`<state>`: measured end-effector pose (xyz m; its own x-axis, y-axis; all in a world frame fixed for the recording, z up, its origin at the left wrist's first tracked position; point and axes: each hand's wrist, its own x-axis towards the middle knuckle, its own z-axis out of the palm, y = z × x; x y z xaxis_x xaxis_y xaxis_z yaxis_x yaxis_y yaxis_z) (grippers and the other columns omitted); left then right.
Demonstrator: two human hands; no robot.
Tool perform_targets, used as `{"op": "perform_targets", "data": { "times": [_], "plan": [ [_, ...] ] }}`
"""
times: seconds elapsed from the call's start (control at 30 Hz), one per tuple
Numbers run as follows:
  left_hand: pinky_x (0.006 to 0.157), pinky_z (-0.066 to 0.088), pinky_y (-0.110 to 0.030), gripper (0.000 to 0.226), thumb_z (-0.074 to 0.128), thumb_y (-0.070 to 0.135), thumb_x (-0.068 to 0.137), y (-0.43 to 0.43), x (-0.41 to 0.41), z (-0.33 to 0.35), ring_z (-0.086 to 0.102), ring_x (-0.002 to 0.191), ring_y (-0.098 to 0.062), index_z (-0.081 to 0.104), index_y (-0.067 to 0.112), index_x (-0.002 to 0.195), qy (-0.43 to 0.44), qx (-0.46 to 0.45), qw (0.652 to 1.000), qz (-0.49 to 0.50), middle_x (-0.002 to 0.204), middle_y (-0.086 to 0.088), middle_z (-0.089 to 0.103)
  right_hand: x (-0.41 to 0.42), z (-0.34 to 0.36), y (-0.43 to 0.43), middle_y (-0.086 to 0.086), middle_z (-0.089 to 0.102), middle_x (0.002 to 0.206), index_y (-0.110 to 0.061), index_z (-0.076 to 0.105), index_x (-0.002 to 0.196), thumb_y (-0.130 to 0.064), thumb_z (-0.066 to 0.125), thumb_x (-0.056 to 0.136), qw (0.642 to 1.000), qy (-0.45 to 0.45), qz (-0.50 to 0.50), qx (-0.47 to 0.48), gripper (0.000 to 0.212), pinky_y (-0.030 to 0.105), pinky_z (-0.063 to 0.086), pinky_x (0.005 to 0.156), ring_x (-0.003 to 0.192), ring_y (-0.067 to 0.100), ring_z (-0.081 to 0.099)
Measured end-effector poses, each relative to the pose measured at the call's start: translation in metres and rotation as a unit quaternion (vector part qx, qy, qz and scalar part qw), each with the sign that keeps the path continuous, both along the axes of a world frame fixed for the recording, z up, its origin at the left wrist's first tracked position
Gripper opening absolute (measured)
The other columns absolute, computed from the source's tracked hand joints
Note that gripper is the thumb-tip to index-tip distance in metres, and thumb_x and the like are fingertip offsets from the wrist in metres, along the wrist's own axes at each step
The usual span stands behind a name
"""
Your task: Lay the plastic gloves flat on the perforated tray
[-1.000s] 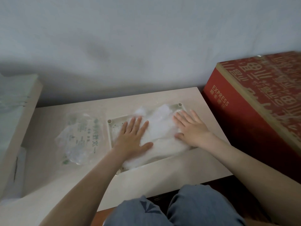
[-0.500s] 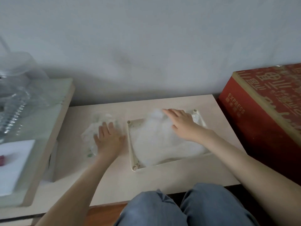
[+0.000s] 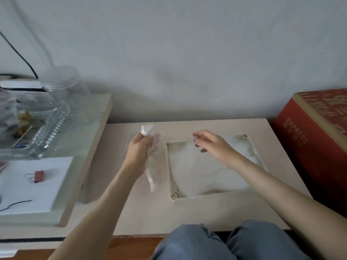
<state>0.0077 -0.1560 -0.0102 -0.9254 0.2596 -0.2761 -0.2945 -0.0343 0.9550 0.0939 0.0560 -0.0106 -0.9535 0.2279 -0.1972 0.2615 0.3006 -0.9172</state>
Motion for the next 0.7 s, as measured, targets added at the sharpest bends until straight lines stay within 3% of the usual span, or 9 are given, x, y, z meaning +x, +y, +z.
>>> {"op": "perform_targets", "data": {
  "times": [0.07, 0.17, 0.23, 0.3, 0.33, 0.4, 0.53, 0.63, 0.7],
  "plan": [
    [0.093, 0.051, -0.039, 0.02, 0.043, 0.012, 0.089, 0.007, 0.006, 0.023, 0.065, 0.107, -0.027, 0.06, 0.001, 0.084, -0.098, 0.21, 0.969, -0.087, 0.11, -0.012, 0.07, -0.001, 0.003, -0.004, 0.005, 0.063, 0.107, -0.014, 0.059, 0.113, -0.03, 0.058, 0.091, 0.98, -0.035, -0.02, -0.195, 0.028, 0.029, 0.049, 0.084, 0.1, 0.016, 0.062],
    [0.093, 0.05, -0.039, 0.034, 0.044, 0.015, 0.084, 0.023, 0.019, 0.042, 0.067, 0.105, -0.027, 0.073, -0.002, 0.091, -0.139, 0.301, 0.932, -0.149, 0.111, -0.014, 0.07, 0.009, 0.012, -0.008, -0.005, 0.069, 0.09, -0.011, 0.059, 0.116, -0.05, 0.055, 0.078, 0.936, -0.071, 0.011, -0.343, 0.055, 0.021, 0.049, 0.073, 0.083, 0.006, 0.066],
    [0.083, 0.056, -0.035, 0.032, 0.047, 0.013, 0.083, 0.037, 0.031, 0.047, 0.069, 0.1, -0.023, 0.067, -0.002, 0.104, -0.148, 0.329, 0.919, -0.157, 0.11, -0.013, 0.07, 0.016, 0.017, -0.005, -0.006, 0.073, 0.083, -0.015, 0.07, 0.104, -0.056, 0.074, 0.064, 0.919, -0.076, -0.001, -0.388, 0.058, 0.021, 0.052, 0.064, 0.077, 0.008, 0.069],
    [0.08, 0.057, -0.031, 0.028, 0.049, 0.011, 0.084, 0.049, 0.038, 0.041, 0.069, 0.097, -0.021, 0.063, 0.001, 0.107, -0.14, 0.33, 0.918, -0.169, 0.106, -0.011, 0.069, 0.022, 0.023, 0.002, -0.007, 0.073, 0.071, -0.02, 0.071, 0.088, -0.049, 0.07, 0.076, 0.924, -0.073, -0.041, -0.372, 0.032, 0.023, 0.052, 0.062, 0.072, 0.01, 0.069],
    [0.084, 0.056, -0.03, 0.027, 0.049, 0.01, 0.086, 0.055, 0.041, 0.038, 0.067, 0.098, -0.022, 0.063, 0.002, 0.108, -0.133, 0.324, 0.919, -0.182, 0.105, -0.011, 0.068, 0.024, 0.024, 0.007, -0.006, 0.072, 0.07, -0.02, 0.069, 0.088, -0.041, 0.06, 0.086, 0.93, -0.059, -0.055, -0.359, 0.023, 0.025, 0.053, 0.062, 0.071, 0.011, 0.069],
    [0.089, 0.053, -0.03, 0.028, 0.048, 0.009, 0.086, 0.061, 0.043, 0.035, 0.062, 0.103, -0.025, 0.063, 0.003, 0.109, -0.134, 0.309, 0.918, -0.207, 0.11, -0.014, 0.063, 0.025, 0.027, 0.016, 0.0, 0.073, 0.076, -0.014, 0.068, 0.09, -0.024, 0.056, 0.088, 0.937, -0.014, -0.047, -0.346, 0.016, 0.025, 0.055, 0.064, 0.072, 0.014, 0.07],
    [0.083, 0.042, -0.035, 0.04, 0.044, 0.034, 0.082, 0.052, 0.027, 0.028, 0.062, 0.097, -0.028, 0.076, 0.009, 0.083, -0.207, 0.257, 0.916, -0.23, 0.11, -0.011, 0.069, 0.03, 0.035, 0.035, 0.008, 0.069, 0.07, -0.004, 0.062, 0.088, -0.003, 0.049, 0.094, 0.967, 0.011, -0.003, -0.253, 0.014, 0.024, 0.053, 0.056, 0.06, 0.017, 0.066],
    [0.083, 0.042, -0.041, 0.072, 0.033, 0.063, 0.087, 0.051, 0.02, 0.016, 0.063, 0.091, -0.031, 0.07, 0.004, 0.105, -0.194, 0.173, 0.923, -0.285, 0.107, -0.015, 0.069, 0.035, 0.039, 0.049, 0.007, 0.062, 0.073, -0.004, 0.059, 0.106, 0.001, 0.051, 0.093, 0.987, -0.04, 0.087, -0.13, 0.016, 0.024, 0.047, 0.049, 0.054, 0.016, 0.06],
    [0.078, 0.048, -0.036, 0.066, 0.037, 0.063, 0.087, 0.058, 0.023, 0.011, 0.065, 0.085, -0.026, 0.065, 0.006, 0.105, -0.169, 0.114, 0.932, -0.299, 0.096, -0.011, 0.069, 0.035, 0.041, 0.053, 0.008, 0.061, 0.075, -0.006, 0.058, 0.115, 0.001, 0.053, 0.093, 0.986, -0.083, 0.129, -0.06, 0.023, 0.023, 0.045, 0.046, 0.052, 0.014, 0.057]
  ]
}}
